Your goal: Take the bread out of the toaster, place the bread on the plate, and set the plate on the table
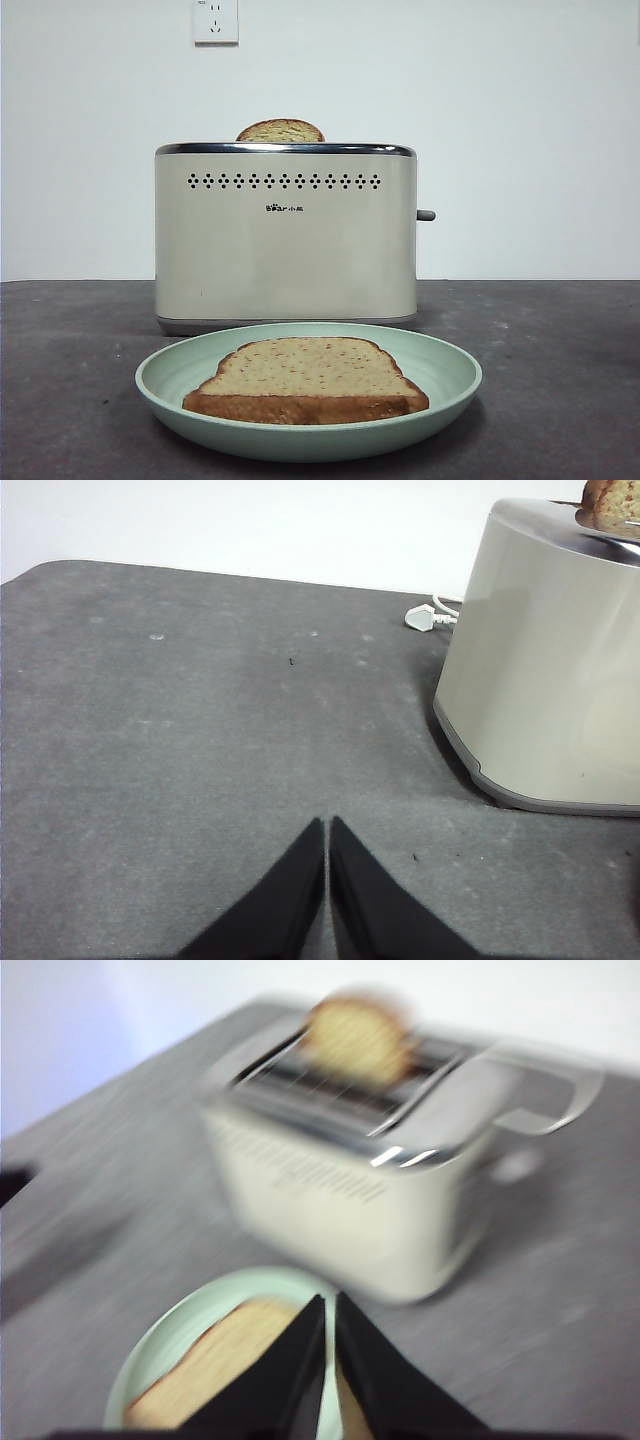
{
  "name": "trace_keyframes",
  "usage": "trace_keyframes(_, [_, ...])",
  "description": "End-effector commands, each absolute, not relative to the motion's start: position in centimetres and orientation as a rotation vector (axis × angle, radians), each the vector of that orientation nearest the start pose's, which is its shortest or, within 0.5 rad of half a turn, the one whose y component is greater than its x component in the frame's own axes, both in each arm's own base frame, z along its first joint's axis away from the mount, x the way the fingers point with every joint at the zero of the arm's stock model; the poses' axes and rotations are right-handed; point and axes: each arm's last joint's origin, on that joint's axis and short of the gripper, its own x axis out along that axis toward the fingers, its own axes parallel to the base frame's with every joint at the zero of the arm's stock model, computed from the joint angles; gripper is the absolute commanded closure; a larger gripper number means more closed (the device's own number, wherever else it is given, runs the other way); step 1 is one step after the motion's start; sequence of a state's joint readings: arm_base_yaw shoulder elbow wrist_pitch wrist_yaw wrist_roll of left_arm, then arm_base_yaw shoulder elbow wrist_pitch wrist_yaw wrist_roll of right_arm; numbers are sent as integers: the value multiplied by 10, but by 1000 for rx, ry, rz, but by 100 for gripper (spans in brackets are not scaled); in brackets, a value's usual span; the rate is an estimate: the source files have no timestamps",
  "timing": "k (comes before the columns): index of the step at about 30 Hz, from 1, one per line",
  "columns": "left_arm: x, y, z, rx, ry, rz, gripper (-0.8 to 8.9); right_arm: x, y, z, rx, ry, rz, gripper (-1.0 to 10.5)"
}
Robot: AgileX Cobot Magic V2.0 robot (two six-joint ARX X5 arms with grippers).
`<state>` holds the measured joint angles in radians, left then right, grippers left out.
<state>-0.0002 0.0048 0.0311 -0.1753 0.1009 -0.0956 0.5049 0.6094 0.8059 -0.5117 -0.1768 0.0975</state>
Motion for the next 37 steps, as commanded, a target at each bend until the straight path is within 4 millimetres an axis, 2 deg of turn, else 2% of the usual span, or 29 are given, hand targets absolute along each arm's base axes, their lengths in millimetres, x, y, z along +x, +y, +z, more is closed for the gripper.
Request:
trace_keyframes(1, [96,-3,149,-108,179,-91,806,110,49,326,28,282,589,943])
trace_keyframes(7, [96,-3,149,-108,179,-91,806,106,22,296,13,105,381,943])
trace_keyframes(15, [96,-3,149,-108,179,-91,806,99,13,239,-21,-72,293,943])
trace_keyframes(19, [96,-3,149,-108,179,-91,806,97,11,209,-17,-61,225,943])
trace_keyframes(24, [96,-3,149,-108,179,-91,806,96,11,185,-11,-45,215,943])
trace_keyframes(29, [96,-3,149,-108,179,-91,806,96,11,170,1,-30,215,943])
trace_keyframes(37, [96,-3,149,-108,179,-91,806,96,11,154,19,128,214,943])
